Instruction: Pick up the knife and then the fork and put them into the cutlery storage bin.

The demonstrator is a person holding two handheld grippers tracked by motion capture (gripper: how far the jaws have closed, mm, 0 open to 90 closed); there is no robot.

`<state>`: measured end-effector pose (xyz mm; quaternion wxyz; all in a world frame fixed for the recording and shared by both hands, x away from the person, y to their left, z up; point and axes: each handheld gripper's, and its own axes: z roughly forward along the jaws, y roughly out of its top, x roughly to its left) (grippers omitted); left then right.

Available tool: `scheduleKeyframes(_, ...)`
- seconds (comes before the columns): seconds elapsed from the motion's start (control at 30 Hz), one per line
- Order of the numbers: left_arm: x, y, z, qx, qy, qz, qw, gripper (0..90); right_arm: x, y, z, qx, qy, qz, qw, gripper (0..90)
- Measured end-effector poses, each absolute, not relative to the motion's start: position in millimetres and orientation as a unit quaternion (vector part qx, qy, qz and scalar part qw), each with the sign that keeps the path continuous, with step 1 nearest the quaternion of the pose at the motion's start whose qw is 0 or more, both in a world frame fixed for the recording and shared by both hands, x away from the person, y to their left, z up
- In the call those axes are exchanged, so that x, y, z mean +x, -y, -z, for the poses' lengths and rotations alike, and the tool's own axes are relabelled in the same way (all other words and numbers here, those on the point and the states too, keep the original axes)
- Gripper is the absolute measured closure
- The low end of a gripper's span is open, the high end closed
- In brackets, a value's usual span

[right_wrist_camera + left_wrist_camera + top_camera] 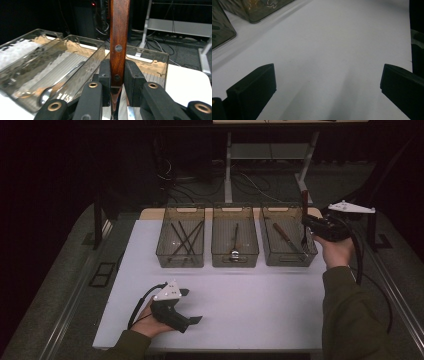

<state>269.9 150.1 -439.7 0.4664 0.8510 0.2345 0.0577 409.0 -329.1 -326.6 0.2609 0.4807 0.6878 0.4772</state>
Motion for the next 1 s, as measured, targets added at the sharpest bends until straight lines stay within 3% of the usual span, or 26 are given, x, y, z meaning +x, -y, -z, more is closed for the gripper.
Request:
scheduleKeyframes(0.43,269.1,-150.0,439.1,0.850,-0.231,-0.056,0.470,0.0,450.1,315.5,352.8,0.523,-0.684,-0.434,0.267,76.7)
scheduleKeyframes(1.0,269.0,-149.3,439.2,0.851,-0.229,-0.054,0.469,0.0,456.0,303.7,385.4,0.526,-0.721,-0.382,0.240,76.7)
